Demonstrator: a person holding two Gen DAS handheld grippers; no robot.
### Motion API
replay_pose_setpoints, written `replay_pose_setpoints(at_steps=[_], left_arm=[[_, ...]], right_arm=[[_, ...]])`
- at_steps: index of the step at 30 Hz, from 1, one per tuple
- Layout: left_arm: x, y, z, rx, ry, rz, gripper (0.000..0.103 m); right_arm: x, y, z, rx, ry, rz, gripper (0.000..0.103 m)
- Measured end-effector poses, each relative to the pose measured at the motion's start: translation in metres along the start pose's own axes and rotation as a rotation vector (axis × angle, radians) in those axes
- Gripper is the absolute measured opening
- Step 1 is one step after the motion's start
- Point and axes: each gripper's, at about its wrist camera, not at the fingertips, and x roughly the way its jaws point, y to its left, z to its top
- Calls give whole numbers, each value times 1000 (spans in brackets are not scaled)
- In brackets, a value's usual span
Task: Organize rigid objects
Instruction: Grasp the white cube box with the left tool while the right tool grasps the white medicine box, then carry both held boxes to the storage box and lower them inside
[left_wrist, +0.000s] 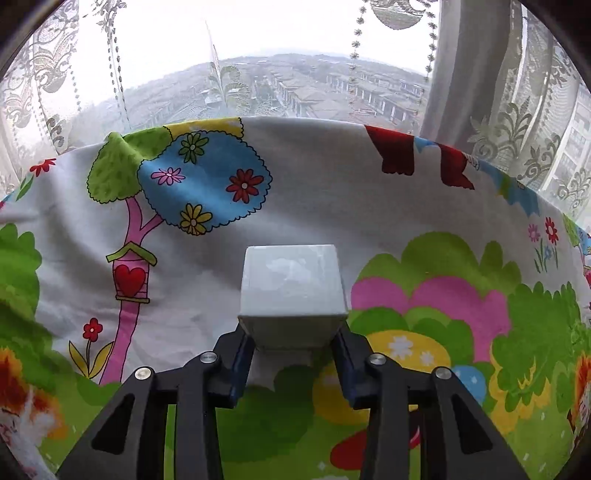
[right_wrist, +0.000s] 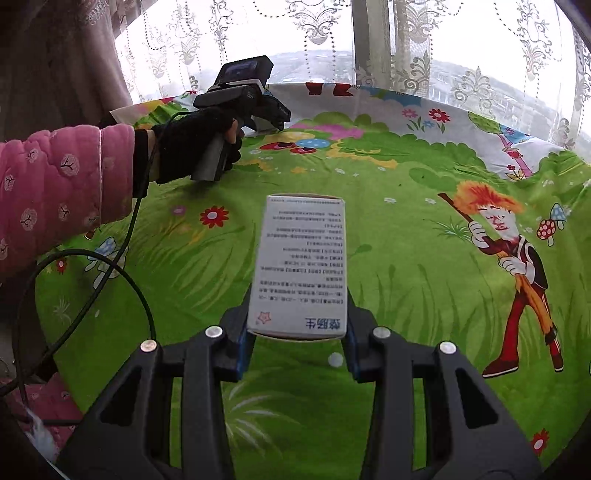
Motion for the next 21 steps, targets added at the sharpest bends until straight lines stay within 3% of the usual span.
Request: replay_pose_setpoints(at_steps=[6, 10, 14, 18, 21], left_arm=[[-111, 11, -117, 192, -21, -200, 41], [-160, 33, -173, 204, -11, -217, 41], [-171, 44, -195, 230, -20, -150, 41], [-169, 54, -199, 189, -8, -167, 42], [-161, 56, -194, 160, 6, -148, 55]], right_arm=[[4, 9, -1, 8, -10, 21, 44], [13, 25, -2, -13, 5, 28, 44], [23, 39, -3, -21, 29, -9, 44], [33, 49, -9, -17, 51, -52, 44], [36, 55, -9, -42, 64, -96, 45]])
